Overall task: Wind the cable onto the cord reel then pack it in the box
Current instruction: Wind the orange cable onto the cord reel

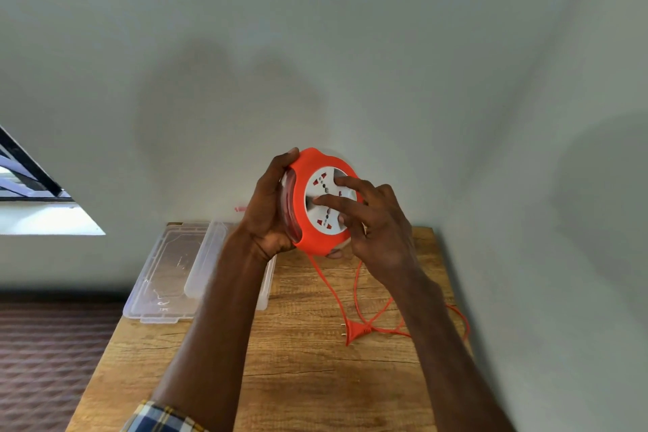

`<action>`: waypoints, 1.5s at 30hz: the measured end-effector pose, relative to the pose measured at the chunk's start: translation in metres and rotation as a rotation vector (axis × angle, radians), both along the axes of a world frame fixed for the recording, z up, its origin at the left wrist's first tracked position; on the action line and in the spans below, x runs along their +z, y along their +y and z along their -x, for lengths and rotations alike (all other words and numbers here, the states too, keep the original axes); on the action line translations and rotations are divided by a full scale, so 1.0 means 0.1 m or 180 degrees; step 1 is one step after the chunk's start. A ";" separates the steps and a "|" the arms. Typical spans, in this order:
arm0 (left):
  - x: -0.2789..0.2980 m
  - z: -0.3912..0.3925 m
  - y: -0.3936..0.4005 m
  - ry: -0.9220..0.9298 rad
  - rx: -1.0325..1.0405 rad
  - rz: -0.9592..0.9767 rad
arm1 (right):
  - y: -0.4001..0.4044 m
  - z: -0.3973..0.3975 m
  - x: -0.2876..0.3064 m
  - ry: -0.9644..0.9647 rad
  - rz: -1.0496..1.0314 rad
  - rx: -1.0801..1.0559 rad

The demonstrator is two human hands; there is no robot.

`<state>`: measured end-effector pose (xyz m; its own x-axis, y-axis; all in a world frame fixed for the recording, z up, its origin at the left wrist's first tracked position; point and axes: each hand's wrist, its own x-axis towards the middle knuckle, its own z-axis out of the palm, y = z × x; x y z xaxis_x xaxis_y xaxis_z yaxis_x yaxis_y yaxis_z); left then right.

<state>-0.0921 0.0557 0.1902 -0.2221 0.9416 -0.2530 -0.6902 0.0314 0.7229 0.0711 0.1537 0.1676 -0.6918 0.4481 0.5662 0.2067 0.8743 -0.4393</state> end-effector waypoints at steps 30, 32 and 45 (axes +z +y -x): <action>0.06 -0.03 -0.02 -0.0253 -0.0121 -0.0091 | 0.03 0.00 0.03 -0.0141 0.0384 0.0124; 0.05 -0.03 -0.02 -0.0235 -0.0141 -0.0061 | 0.03 0.00 0.02 -0.0091 0.0221 -0.0048; 0.00 -0.05 0.02 -0.0036 -0.0163 0.0099 | -0.28 0.15 0.15 0.0014 0.1048 -0.1155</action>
<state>-0.0873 0.0580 0.1904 -0.1707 0.9434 -0.2845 -0.6953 0.0893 0.7132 0.0565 0.1255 0.1831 -0.4558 0.8155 0.3566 0.4698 0.5607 -0.6818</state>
